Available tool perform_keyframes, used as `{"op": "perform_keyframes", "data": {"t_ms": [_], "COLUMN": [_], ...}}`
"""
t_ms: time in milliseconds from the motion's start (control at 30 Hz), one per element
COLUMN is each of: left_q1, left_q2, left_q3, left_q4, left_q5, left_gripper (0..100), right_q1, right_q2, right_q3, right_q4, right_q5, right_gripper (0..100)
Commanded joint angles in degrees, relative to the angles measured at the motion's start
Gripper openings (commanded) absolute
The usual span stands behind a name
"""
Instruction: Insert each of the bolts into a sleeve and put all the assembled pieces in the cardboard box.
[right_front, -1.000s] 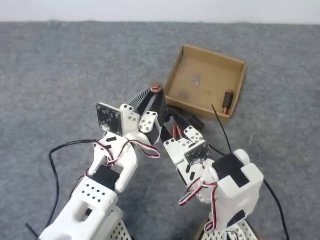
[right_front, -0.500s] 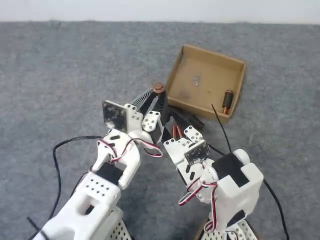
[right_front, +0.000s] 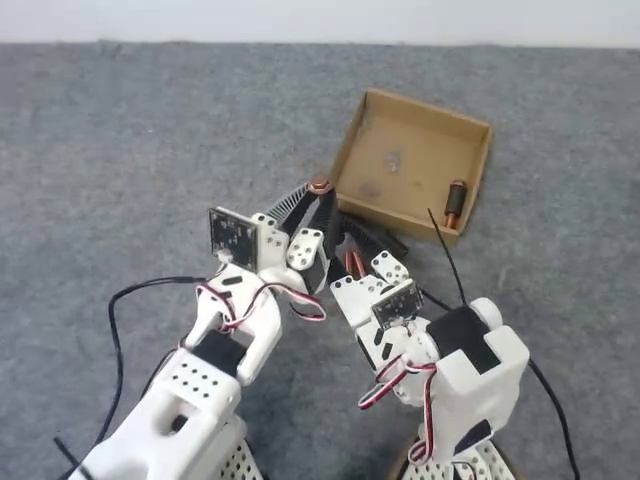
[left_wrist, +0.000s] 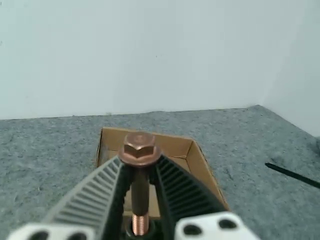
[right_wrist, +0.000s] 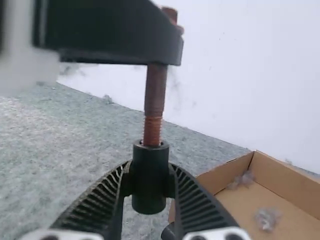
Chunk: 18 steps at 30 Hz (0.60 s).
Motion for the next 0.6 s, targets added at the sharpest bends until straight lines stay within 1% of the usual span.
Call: {"op": "perform_keyframes", "data": {"t_ms": [0, 567], "left_q1": [0.62, 0.18], "left_q2": [-4.4, -4.31], "left_q3": [0.4, 1.01], "left_q4": [1.05, 1.85], "left_q5": [-0.35, -0.35], "left_gripper": [1, 1], "right_q1": [1.45, 1.71], "right_q2": [-3.21, -3.21], "right_q3": [-1.14, -0.7], "right_q4": [-1.54, -2.07], "right_q5": [-0.53, -0.53], "right_gripper": [0.6, 0.6]}}
